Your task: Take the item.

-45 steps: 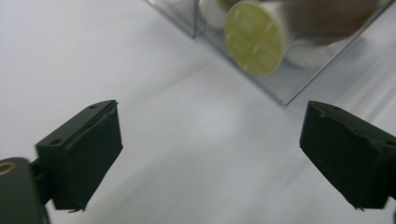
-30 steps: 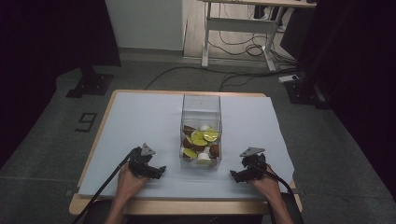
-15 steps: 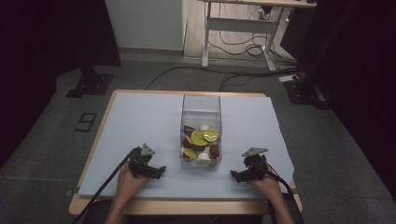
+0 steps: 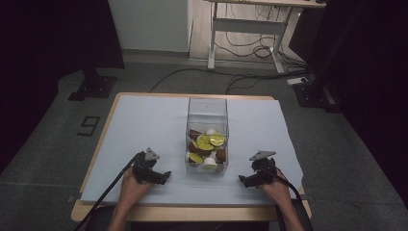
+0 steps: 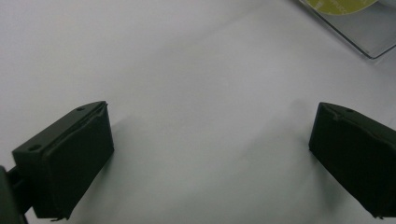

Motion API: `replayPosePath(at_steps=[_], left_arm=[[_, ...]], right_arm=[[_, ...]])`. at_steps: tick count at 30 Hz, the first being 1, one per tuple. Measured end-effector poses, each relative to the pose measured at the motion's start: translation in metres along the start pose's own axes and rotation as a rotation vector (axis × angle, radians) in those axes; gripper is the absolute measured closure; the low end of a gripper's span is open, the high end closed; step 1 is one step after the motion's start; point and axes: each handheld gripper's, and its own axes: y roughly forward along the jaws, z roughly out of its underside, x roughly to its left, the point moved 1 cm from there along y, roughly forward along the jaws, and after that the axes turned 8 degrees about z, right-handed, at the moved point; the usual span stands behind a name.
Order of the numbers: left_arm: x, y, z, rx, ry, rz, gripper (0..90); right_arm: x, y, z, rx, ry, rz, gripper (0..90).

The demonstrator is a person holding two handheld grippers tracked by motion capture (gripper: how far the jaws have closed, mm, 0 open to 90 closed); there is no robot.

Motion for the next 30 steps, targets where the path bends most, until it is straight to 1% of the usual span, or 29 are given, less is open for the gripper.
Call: replayPosePath(at_steps=[2, 4, 5, 7, 9, 11, 12, 15, 16, 17, 18, 19, 21, 24, 26, 29, 30], left_arm=[[0.0, 0.0, 0.0, 0.0, 0.0, 0.0, 0.0], [0.0, 0.0, 0.0, 0.0, 0.0, -0.001, 0.0], [0.0, 0.0, 0.0, 0.0, 0.0, 0.0, 0.0], [0.0, 0.0, 0.0, 0.0, 0.0, 0.0, 0.0], [0.0, 0.0, 0.0, 0.0, 0.0, 0.0, 0.0], [0.0, 0.0, 0.0, 0.001, 0.002, -0.002, 0.0], [0.0, 0.0, 0.0, 0.001, 0.002, -0.003, 0.0], [-0.001, 0.0, 0.0, 0.0, 0.001, -0.003, 0.0], [-0.001, 0.0, 0.0, 0.0, 0.001, -0.003, 0.0], [-0.001, 0.0, 0.0, 0.001, 0.002, -0.004, 0.0], [-0.001, 0.0, 0.0, 0.001, 0.002, -0.003, 0.0], [-0.001, 0.0, 0.0, 0.001, 0.002, -0.003, 0.0], [-0.001, 0.0, 0.0, 0.001, 0.002, -0.004, 0.0], [-0.001, 0.0, 0.0, 0.001, 0.001, -0.003, 0.0], [-0.001, 0.0, 0.0, 0.001, 0.002, -0.004, 0.0], [-0.001, 0.0, 0.0, 0.0, 0.001, -0.003, 0.0], [-0.001, 0.0, 0.0, 0.0, 0.001, -0.004, 0.0]], right_arm=[[-0.001, -0.001, 0.0, -0.007, -0.007, 0.002, 0.0], [-0.001, -0.007, -0.002, -0.024, -0.021, 0.011, 0.0], [-0.001, -0.013, -0.003, -0.04, -0.04, 0.018, 0.0], [-0.001, -0.015, -0.004, -0.046, -0.043, 0.025, 0.0], [-0.001, -0.022, -0.007, -0.054, -0.053, 0.034, 0.1], [-0.002, -0.027, -0.01, -0.063, -0.048, 0.036, 0.1], [-0.001, -0.03, -0.011, -0.066, -0.044, 0.031, 0.1], [0.001, -0.037, -0.014, -0.081, -0.059, 0.018, 0.0], [0.002, -0.04, -0.016, -0.091, -0.061, 0.011, 0.0], [0.003, -0.045, -0.02, -0.114, -0.069, -0.005, 0.0], [0.004, -0.047, -0.022, -0.122, -0.072, -0.01, 0.0], [0.004, -0.047, -0.022, -0.122, -0.072, -0.01, 0.0], [0.005, -0.053, -0.027, -0.134, -0.07, -0.027, 0.0], [0.007, -0.058, -0.035, -0.137, -0.072, -0.037, 0.2], [0.01, -0.06, -0.044, -0.135, -0.078, -0.048, 1.5], [0.013, -0.061, -0.049, -0.137, -0.084, -0.061, 2.0], [0.017, -0.063, -0.057, -0.141, -0.087, -0.068, 3.3]])
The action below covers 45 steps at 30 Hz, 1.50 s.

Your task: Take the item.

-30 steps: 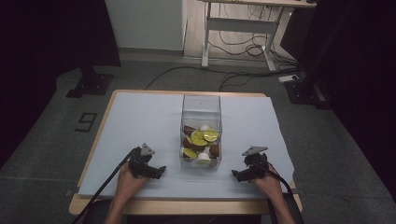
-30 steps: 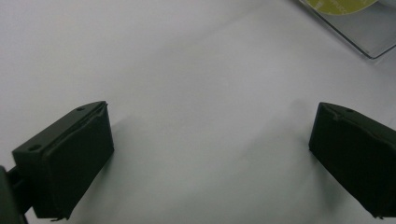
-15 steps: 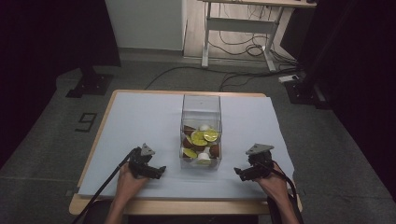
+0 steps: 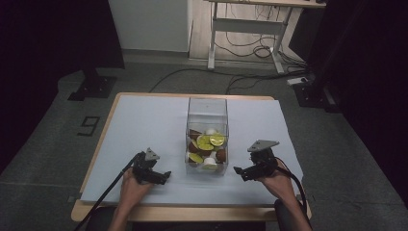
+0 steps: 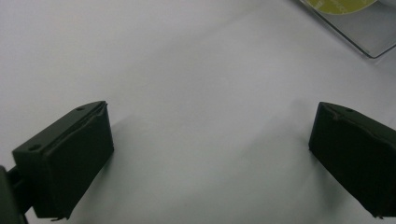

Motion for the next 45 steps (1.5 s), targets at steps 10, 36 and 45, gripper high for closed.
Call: replayPosePath(at_steps=[10, 36, 45], left_arm=[[0.0, 0.0, 0.0, 0.0, 0.001, -0.001, 0.0], [0.0, 0.0, 0.0, 0.001, 0.001, 0.0, 0.0], [0.0, 0.0, 0.0, 0.001, 0.001, 0.0, 0.0]], right_arm=[[0.008, 0.004, -0.031, -0.032, -0.032, -0.056, 12.7], [0.027, 0.044, -0.072, 0.024, -0.052, -0.174, 33.6], [0.033, 0.065, -0.077, 0.068, -0.054, -0.202, 38.7]])
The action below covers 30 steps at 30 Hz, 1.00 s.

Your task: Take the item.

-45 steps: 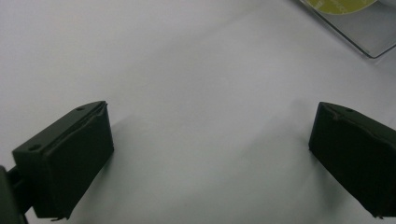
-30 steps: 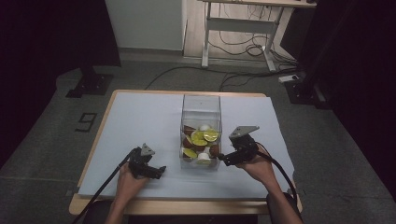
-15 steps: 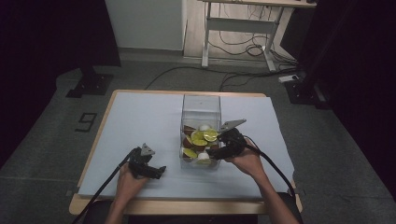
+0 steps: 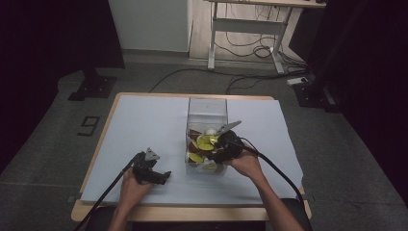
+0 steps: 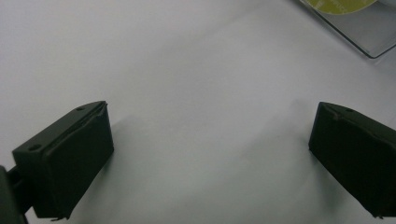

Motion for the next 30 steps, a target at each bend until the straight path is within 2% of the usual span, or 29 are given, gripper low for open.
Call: replayPosePath(at_steps=[8, 16, 19, 22, 27, 30], left_arm=[[0.0, 0.0, 0.0, 0.0, 0.0, 0.0, 0.0], [0.0, 0.0, 0.0, 0.0, 0.0, 0.001, 0.0], [0.0, 0.0, 0.0, 0.0, 0.0, 0.0, 0.0], [0.0, 0.0, 0.0, 0.0, 0.0, 0.0, 0.0], [0.0, 0.0, 0.0, 0.0, 0.0, 0.001, 0.0], [0.0, 0.0, 0.0, 0.0, 0.0, 0.0, 0.0]], right_arm=[[0.003, 0.014, -0.006, 0.032, -0.009, 0.0, 38.6], [0.006, 0.029, -0.012, 0.06, -0.018, 0.009, 34.5], [0.008, 0.033, -0.013, 0.072, -0.025, 0.027, 32.9], [0.009, 0.035, -0.015, 0.084, -0.031, 0.04, 33.3], [0.01, 0.037, -0.018, 0.111, -0.049, 0.074, 39.9], [0.01, 0.037, -0.018, 0.112, -0.043, 0.076, 40.2]])
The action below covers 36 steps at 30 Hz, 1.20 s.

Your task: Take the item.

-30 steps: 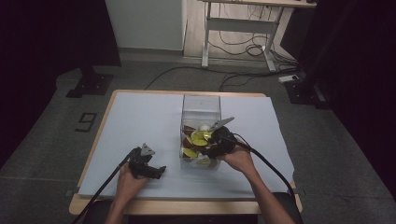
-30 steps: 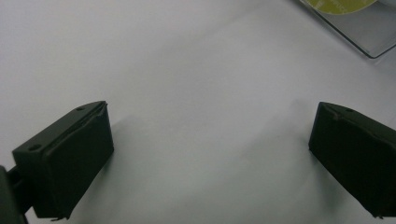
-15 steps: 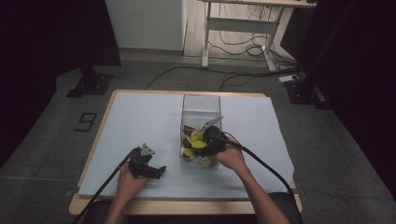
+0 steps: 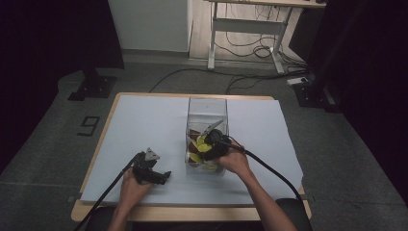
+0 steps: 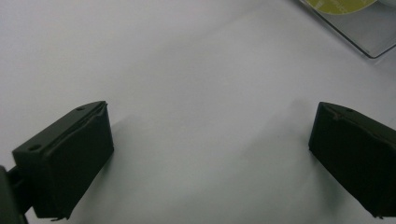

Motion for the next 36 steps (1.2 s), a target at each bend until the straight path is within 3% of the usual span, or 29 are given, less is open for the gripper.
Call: replayPosePath(at_steps=[5, 14, 27, 36], left_arm=[[0.0, 0.0, 0.0, 0.0, 0.0, 0.0, 0.0], [0.0, 0.0, 0.0, 0.0, 0.0, 0.0, 0.0], [0.0, 0.0, 0.0, -0.001, 0.0, -0.001, 0.0], [0.0, 0.0, 0.0, -0.001, 0.001, 0.0, 0.0]], right_arm=[[0.0, -0.002, 0.0, -0.019, 0.016, -0.007, 40.4], [-0.001, -0.014, -0.001, -0.056, 0.003, -0.007, 40.4], [-0.001, -0.034, -0.002, -0.111, -0.007, -0.043, 40.4], [-0.002, -0.046, -0.002, -0.131, -0.018, -0.033, 40.4]])
